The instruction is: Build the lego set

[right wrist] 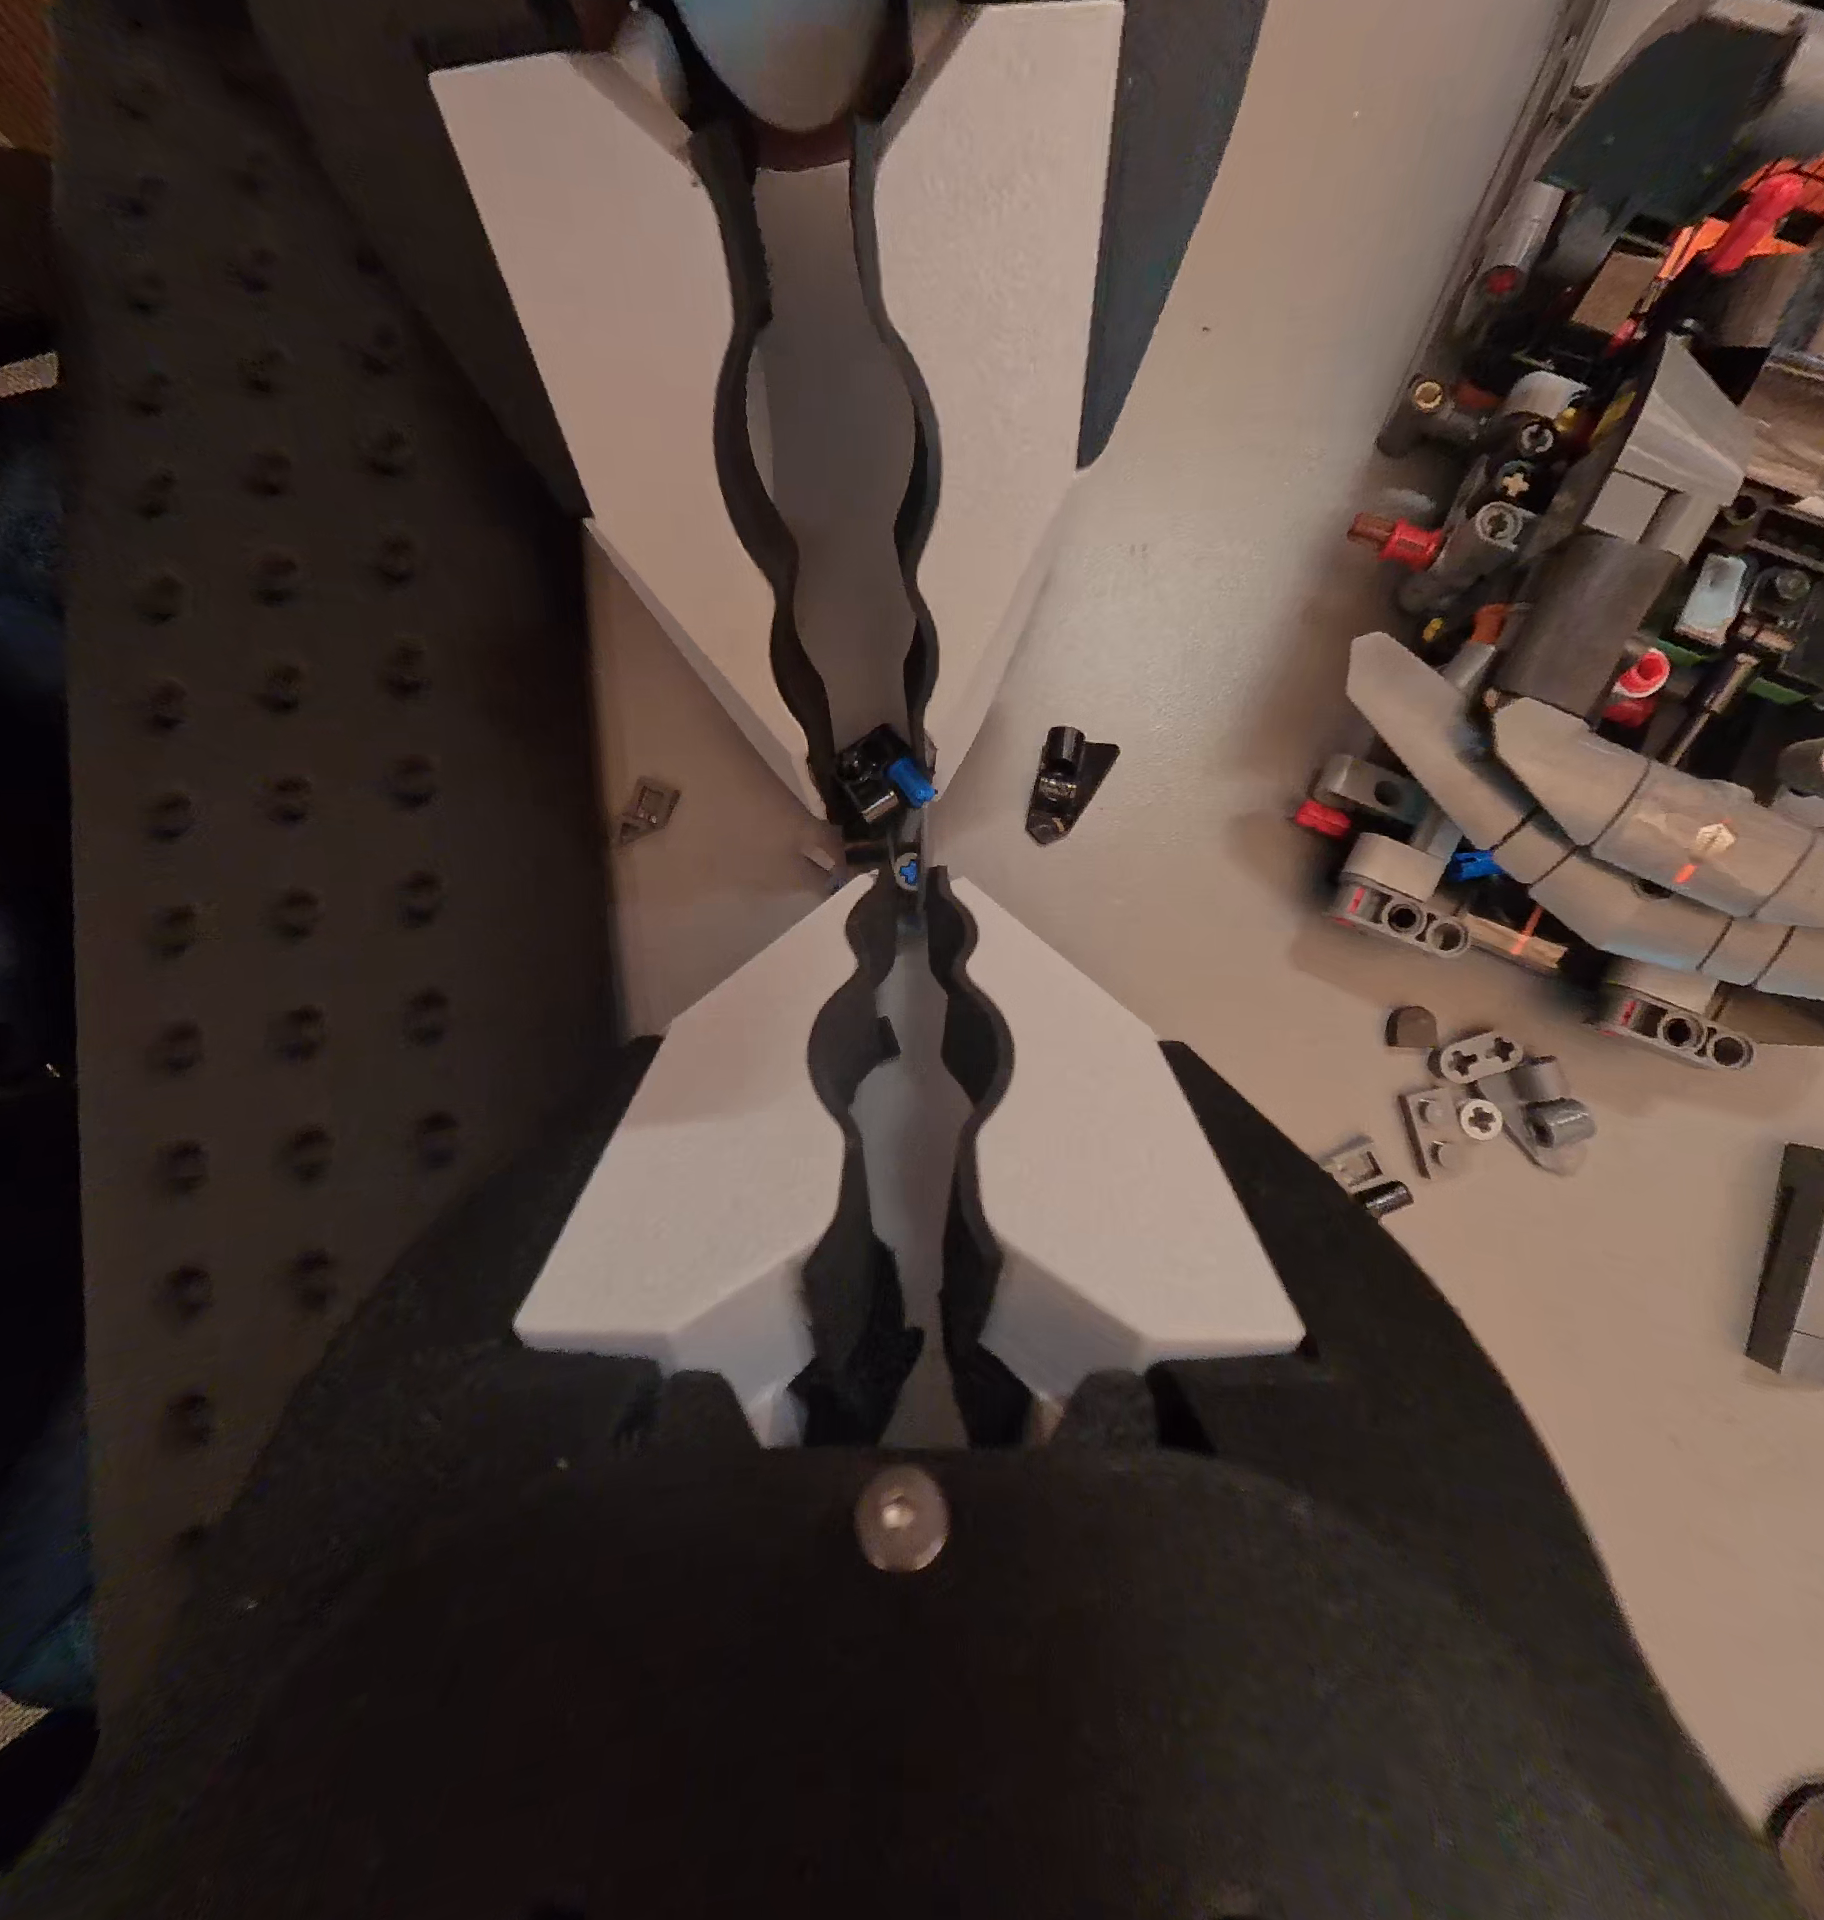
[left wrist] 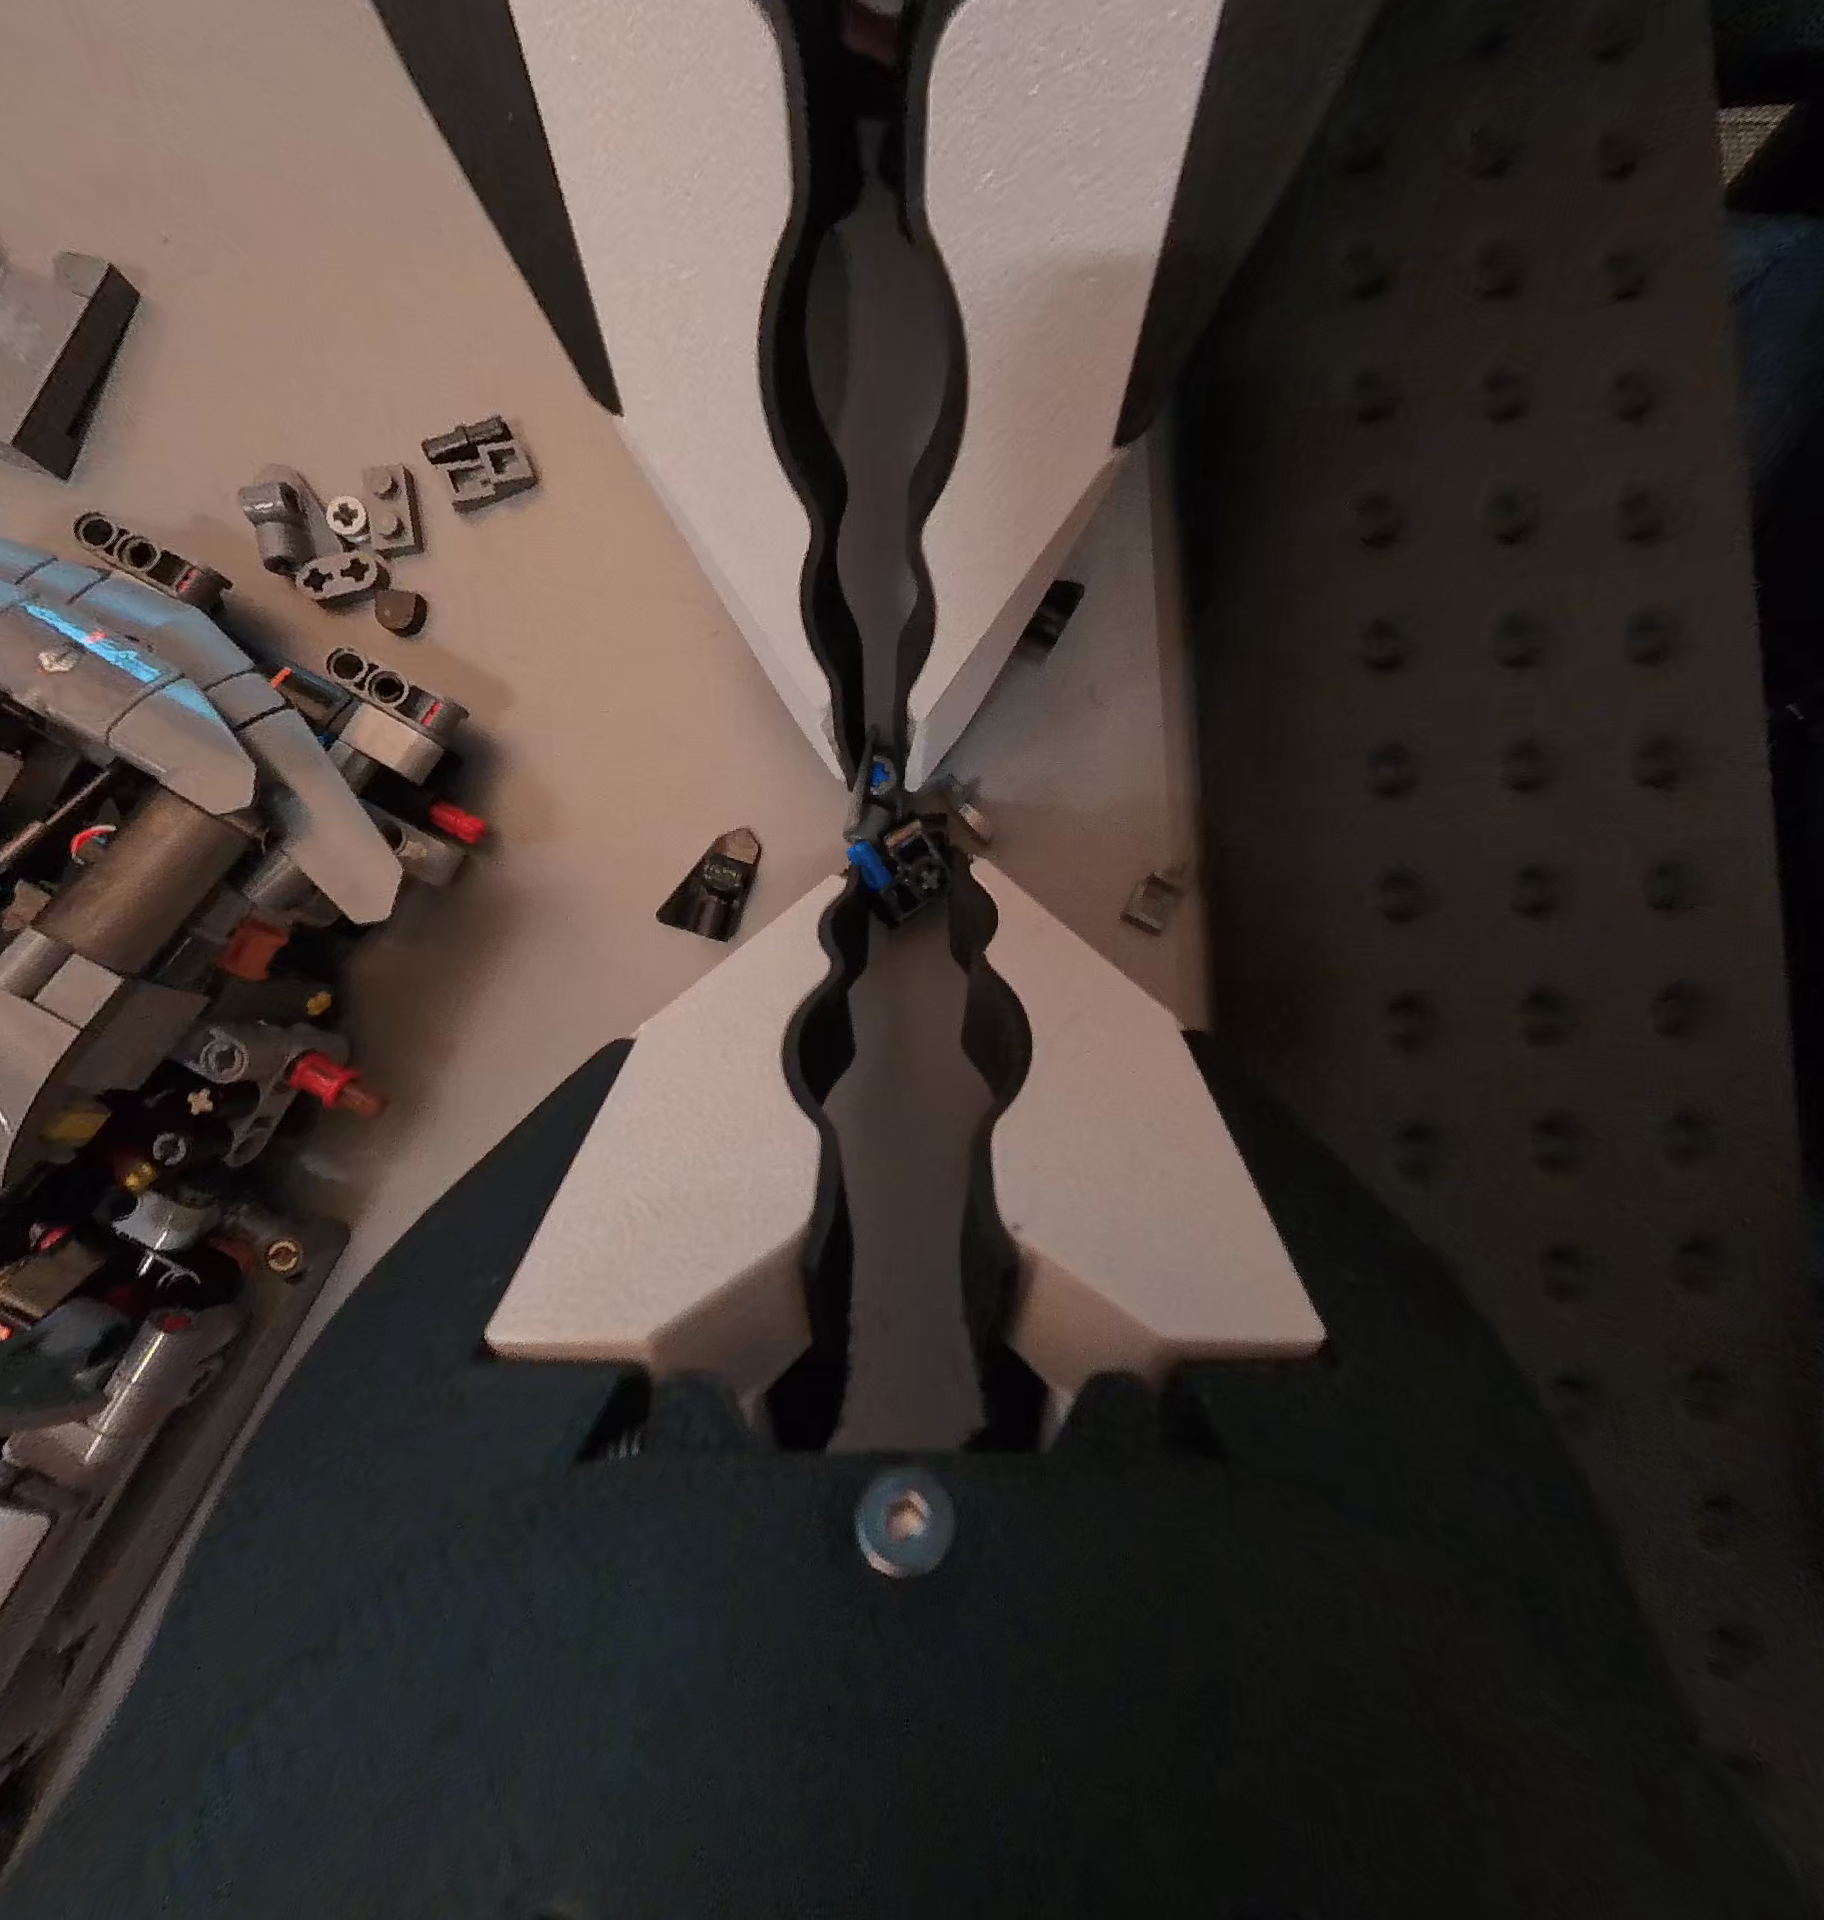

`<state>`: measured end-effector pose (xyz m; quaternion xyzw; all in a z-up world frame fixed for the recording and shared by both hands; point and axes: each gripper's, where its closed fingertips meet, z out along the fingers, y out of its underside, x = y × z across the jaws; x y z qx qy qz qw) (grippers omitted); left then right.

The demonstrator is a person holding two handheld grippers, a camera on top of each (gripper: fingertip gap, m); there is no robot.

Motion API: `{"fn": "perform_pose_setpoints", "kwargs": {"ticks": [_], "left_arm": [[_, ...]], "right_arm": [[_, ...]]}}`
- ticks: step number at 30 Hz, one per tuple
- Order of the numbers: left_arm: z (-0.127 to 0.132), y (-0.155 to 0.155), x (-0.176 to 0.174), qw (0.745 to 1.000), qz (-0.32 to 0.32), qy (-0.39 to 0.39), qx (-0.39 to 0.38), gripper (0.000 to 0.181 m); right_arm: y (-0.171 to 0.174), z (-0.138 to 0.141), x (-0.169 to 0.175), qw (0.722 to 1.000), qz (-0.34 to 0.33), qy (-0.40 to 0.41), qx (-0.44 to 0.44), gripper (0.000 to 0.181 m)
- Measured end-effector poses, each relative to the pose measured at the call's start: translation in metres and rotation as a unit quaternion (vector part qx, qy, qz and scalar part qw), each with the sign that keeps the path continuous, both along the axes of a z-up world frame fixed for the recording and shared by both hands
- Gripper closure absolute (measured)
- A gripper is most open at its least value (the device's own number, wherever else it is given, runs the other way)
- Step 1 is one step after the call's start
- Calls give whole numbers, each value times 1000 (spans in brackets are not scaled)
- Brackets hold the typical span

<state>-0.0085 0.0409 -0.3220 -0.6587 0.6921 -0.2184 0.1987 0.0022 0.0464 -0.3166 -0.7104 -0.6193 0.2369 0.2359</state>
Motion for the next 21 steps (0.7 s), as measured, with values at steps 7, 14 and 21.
{"fn": "perform_pose_setpoints", "kwargs": {"ticks": [7, 14, 21], "left_arm": [[0, 0, 0, 1000, -5, 5, -9, 168], [0, -1, 1, 1000, -2, 7, -22, 168], [-1, -1, 3, 999, -1, 0, -34, 168]], "right_arm": [[0, 0, 0, 999, 13, -7, 38, 177], [0, 0, 2, 996, 17, -18, 84, 178], [-1, 1, 3, 992, 15, -22, 120, 178]]}}
